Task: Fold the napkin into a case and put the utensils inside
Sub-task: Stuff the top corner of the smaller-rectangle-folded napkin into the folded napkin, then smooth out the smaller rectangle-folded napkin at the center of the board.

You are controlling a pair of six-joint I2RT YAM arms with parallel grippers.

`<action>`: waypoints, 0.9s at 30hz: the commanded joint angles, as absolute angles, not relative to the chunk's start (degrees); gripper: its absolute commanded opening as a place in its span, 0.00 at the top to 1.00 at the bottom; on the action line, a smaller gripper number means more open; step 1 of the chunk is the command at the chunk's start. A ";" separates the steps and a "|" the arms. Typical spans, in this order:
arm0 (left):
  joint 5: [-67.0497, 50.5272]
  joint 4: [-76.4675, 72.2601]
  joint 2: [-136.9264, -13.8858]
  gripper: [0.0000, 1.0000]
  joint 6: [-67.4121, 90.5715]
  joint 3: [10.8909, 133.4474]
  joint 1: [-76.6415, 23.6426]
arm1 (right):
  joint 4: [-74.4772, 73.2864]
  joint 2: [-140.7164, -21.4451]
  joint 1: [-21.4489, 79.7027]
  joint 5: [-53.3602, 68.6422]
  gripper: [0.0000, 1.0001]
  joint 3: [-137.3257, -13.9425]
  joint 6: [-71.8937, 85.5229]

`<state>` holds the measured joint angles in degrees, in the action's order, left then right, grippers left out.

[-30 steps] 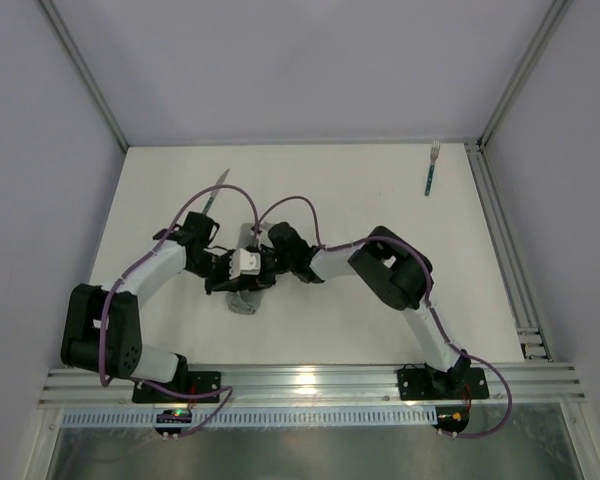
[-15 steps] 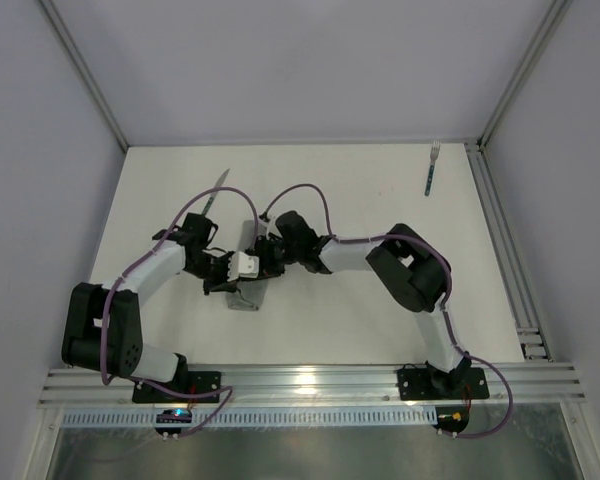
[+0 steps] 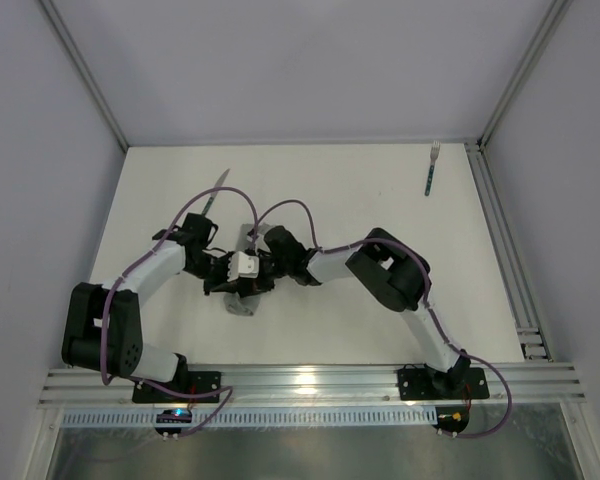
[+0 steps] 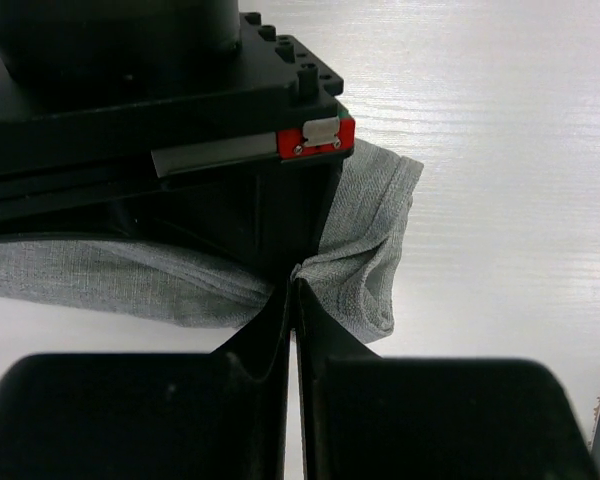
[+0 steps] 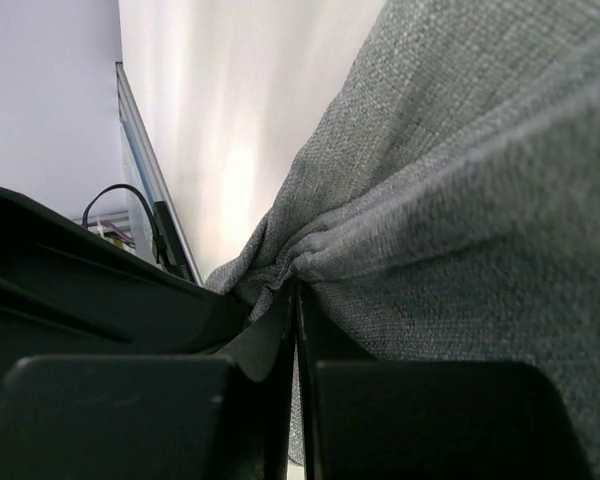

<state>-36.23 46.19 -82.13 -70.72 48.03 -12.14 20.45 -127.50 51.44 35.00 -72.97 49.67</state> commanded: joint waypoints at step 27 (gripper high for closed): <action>-31.73 46.93 -84.46 1.00 -73.92 50.27 -11.07 | 11.60 -120.85 50.36 29.52 0.97 -76.29 42.54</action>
